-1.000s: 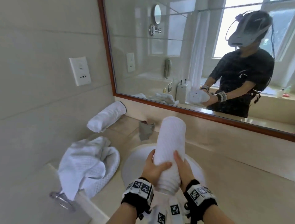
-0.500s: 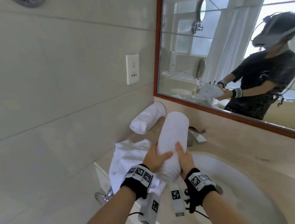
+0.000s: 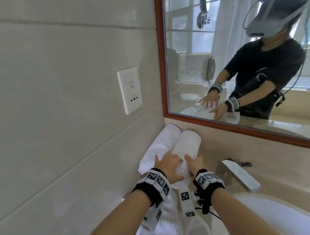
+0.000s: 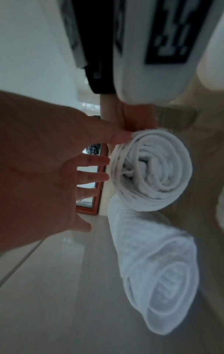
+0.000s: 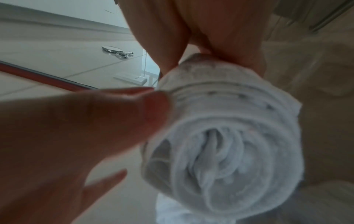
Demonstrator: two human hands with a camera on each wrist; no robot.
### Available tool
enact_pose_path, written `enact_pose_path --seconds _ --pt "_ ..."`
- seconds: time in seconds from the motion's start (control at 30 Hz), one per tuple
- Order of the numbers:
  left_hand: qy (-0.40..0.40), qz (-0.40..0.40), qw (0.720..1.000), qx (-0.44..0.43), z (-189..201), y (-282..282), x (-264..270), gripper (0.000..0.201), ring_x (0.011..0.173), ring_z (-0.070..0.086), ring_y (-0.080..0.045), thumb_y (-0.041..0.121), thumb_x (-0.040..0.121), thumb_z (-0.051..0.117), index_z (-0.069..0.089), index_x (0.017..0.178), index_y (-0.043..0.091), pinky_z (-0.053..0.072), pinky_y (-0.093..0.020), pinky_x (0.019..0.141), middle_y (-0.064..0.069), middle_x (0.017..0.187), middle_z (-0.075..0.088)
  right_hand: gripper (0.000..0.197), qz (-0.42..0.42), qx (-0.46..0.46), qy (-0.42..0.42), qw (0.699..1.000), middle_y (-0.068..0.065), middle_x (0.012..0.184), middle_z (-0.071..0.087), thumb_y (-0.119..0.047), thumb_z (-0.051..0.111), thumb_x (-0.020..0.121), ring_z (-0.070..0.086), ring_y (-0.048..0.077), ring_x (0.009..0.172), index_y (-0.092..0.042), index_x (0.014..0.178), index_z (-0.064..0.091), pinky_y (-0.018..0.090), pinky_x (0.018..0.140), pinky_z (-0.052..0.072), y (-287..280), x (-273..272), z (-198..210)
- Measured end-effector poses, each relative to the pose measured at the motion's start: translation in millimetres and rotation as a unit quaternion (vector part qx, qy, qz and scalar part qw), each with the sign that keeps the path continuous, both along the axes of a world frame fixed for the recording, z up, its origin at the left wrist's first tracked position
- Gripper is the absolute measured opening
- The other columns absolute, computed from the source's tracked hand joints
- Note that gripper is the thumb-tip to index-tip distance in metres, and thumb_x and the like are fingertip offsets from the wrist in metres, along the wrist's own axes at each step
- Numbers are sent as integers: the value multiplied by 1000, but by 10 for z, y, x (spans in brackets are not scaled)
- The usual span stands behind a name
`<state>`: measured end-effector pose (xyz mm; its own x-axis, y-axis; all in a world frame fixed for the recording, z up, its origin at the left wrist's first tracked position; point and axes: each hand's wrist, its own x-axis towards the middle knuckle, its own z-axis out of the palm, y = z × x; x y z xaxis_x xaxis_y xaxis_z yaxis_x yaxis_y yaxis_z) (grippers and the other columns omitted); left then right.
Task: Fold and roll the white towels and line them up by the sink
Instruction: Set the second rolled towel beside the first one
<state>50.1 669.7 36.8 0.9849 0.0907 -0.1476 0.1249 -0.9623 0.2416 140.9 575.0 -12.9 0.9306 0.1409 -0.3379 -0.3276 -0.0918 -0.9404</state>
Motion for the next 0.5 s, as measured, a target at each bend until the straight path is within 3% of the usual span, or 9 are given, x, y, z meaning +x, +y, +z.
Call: enact_pose_path --seconds 0.1,0.27,0.43,0.5 --pt "59 -45 994 85 -162 232 168 69 149 0 -19 35 86 61 26 145 29 -1 -64 114 5 156 20 64 6 -55 5 998 20 143 43 -14 59 89 46 36 127 -3 145 30 45 107 38 251 265 -189" --pt "60 -75 981 171 -480 404 284 79 149 2 -24 26 90 58 6 150 32 -4 -67 112 4 160 4 63 -8 -73 37 997 19 144 44 -9 61 88 47 34 128 -1 144 32 37 107 38 349 358 -241" --pt "72 -78 974 199 -536 490 410 90 149 -3 -22 37 87 61 -3 150 33 -1 -71 110 8 160 -4 56 46 -148 -26 988 14 134 56 -10 65 86 55 28 121 -3 138 45 30 99 42 91 211 -34" --pt "79 -73 975 194 -553 489 409 91 149 -6 -20 40 86 60 -5 150 34 1 -71 110 10 160 -7 43 70 -231 -69 968 12 120 64 -14 67 85 60 24 111 -4 126 58 27 95 44 -39 -15 44"
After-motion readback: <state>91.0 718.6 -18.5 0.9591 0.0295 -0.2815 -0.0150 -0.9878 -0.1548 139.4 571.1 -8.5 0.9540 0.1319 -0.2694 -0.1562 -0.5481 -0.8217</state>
